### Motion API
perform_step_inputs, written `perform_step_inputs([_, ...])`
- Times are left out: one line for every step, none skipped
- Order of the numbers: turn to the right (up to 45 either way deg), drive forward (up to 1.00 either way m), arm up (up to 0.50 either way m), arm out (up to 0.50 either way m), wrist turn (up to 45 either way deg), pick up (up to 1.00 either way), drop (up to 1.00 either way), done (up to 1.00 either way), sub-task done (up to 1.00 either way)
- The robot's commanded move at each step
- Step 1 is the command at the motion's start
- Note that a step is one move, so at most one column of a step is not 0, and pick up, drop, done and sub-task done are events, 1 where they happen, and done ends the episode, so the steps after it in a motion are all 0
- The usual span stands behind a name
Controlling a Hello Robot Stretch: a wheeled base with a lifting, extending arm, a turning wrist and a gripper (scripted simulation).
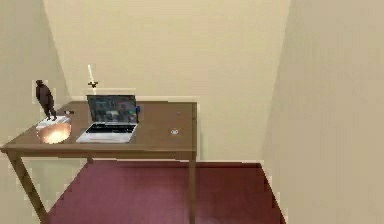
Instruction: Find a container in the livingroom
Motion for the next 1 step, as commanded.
perform_step_inputs([0.0, 0.70, 0.00, 0.00, 0.0, 0.00, 0.00, 0.00, 0.00])
